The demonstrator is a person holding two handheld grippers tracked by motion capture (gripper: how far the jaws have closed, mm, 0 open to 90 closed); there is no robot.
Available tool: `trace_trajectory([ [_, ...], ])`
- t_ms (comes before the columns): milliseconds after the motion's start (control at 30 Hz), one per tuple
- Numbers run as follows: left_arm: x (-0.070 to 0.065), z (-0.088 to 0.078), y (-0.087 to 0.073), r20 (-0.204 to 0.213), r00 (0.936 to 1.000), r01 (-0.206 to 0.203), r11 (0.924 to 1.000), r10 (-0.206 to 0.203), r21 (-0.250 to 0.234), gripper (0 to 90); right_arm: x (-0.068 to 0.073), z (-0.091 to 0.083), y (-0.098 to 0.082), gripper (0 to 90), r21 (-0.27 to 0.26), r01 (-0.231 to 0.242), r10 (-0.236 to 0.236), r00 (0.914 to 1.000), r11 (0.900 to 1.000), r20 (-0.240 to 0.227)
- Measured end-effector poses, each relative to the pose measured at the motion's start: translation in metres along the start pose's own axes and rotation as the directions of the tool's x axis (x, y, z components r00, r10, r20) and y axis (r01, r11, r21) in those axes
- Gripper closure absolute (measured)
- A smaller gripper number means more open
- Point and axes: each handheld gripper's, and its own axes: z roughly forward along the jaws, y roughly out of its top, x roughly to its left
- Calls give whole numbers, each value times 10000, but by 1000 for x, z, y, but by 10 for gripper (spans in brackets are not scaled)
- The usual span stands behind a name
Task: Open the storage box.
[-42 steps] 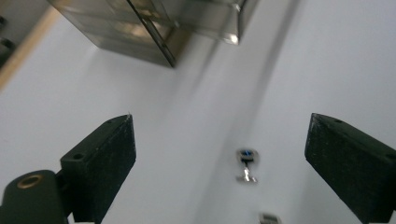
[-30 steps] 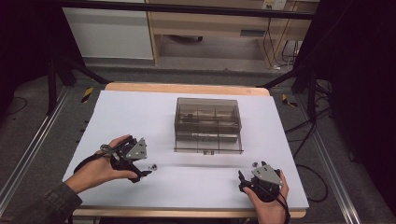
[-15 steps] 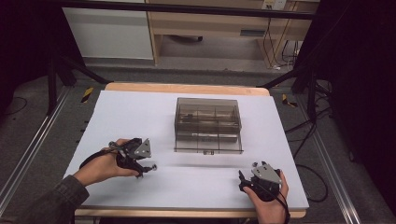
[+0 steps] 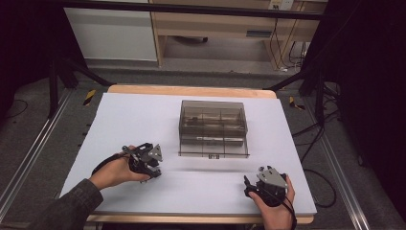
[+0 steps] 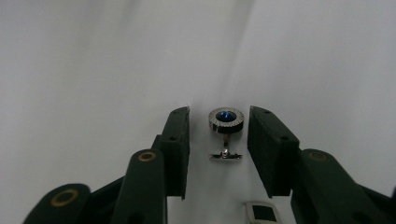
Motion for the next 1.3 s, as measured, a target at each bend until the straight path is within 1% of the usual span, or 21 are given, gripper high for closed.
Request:
trace_trajectory([
  [67, -1, 1, 1, 63, 10000, 1, 10000, -2, 58, 645, 0, 0, 0, 137, 20, -10, 10, 10000, 10000, -20],
  [133, -1, 0, 1, 60, 10000, 36, 10000, -36, 78, 651, 0, 0, 0, 137, 25, -11, 11, 10000, 10000, -19],
  [267, 0, 1, 1, 194, 9997, 146, 9999, -146, 41, 724, 0, 0, 0, 137, 46, 6, -6, 10000, 10000, -65],
  [400, 0, 1, 1, 206, 9997, 132, 9999, -132, 25, 727, 0, 0, 0, 137, 52, -5, 6, 10000, 10000, -56],
  [533, 0, -1, 1, 93, 9999, 75, 10000, -75, 11, 728, 0, 0, 0, 137, 42, -20, 20, 10000, 10000, -66],
  [600, 0, -5, 0, 27, 9999, 137, 9998, -137, -120, 728, 0, 0, 0, 137, 48, 0, 0, 10000, 10000, -58],
  [767, 0, -22, 1, -187, 9997, 142, 9987, -152, -490, 728, 0, 0, 0, 136, 34, 6, -6, 10000, 10000, -40],
  [800, 0, -27, 2, -241, 9997, 66, 9985, -79, -545, 728, 1, 0, 0, 136, 31, 0, 0, 10000, 10000, -51],
  [833, -1, -34, 3, -322, 9994, 93, 9975, -115, -693, 728, 1, 0, 0, 136, 45, 1, -1, 10000, 10000, -37],
  [900, -2, -45, 7, -467, 9989, -1, 9960, -41, -890, 729, 1, 0, 0, 135, 34, 37, -37, 10000, 10000, -31],
  [933, -2, -51, 9, -536, 9986, -35, 9948, -19, -1013, 729, 1, 0, 0, 135, 34, 45, -45, 10000, 10000, -22],
  [1033, -2, -64, 16, -742, 9972, -193, 9925, 103, -1210, 729, 1, 0, 0, 135, 38, 48, -48, 10000, 10000, 8],
  [1133, 0, -75, 25, -877, 9959, -328, 9896, 206, -1403, 729, 1, 0, 0, 146, 17, 28, -28, 10000, 10000, 25],
  [1200, 1, -80, 31, -1001, 9947, -385, 9875, 233, -1527, 729, 1, 0, 1, 167, 32, 19, -19, 10000, 10000, 30],
  [1300, 4, -88, 40, -1087, 9934, -536, 9866, 369, -1544, 729, 1, 0, 1, 211, 10, 33, -33, 10000, 10000, 67],
])
